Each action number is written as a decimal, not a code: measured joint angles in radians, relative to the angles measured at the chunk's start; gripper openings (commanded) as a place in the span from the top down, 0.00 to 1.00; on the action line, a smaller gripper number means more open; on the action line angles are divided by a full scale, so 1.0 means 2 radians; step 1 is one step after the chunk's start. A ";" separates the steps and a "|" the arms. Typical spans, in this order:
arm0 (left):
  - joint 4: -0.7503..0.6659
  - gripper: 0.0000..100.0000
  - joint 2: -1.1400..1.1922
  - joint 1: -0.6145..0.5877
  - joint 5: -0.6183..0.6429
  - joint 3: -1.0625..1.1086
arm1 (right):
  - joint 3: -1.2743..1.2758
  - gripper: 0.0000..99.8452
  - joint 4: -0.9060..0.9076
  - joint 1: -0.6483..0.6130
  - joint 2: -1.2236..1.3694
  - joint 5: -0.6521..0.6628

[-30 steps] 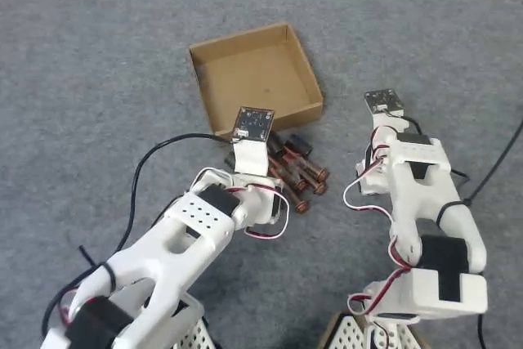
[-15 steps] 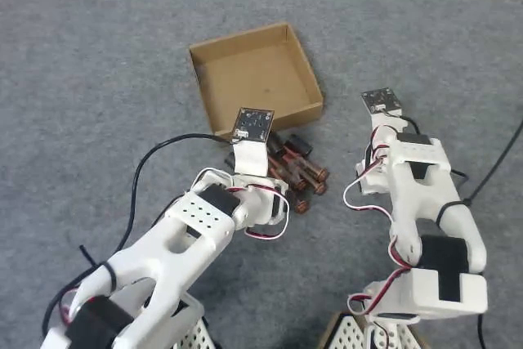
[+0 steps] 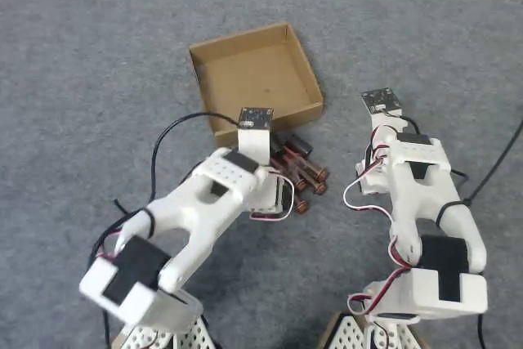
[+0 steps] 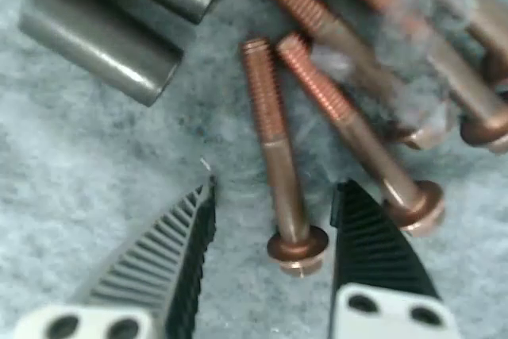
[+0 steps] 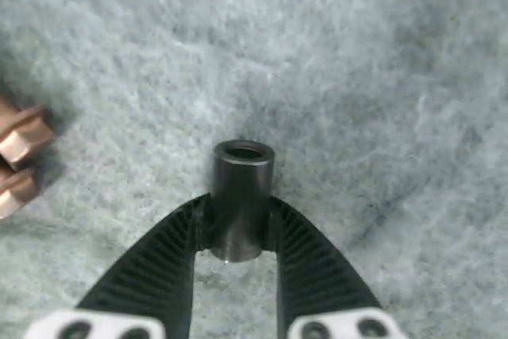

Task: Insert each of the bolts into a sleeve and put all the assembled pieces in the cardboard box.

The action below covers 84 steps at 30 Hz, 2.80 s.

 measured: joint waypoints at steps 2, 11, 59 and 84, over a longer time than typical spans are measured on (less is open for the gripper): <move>0.017 0.96 0.012 0.002 0.002 -0.017 | 0.000 0.99 0.000 0.000 0.000 0.000; 0.075 0.98 0.005 0.025 -0.213 -0.026 | 0.000 0.99 0.000 0.000 0.000 0.000; 0.012 0.99 -0.374 0.090 -0.061 0.259 | 0.000 0.99 0.000 -0.010 0.000 -0.005; -0.102 0.99 -0.166 -0.101 -0.047 0.172 | 0.000 0.99 0.000 -0.012 0.000 -0.005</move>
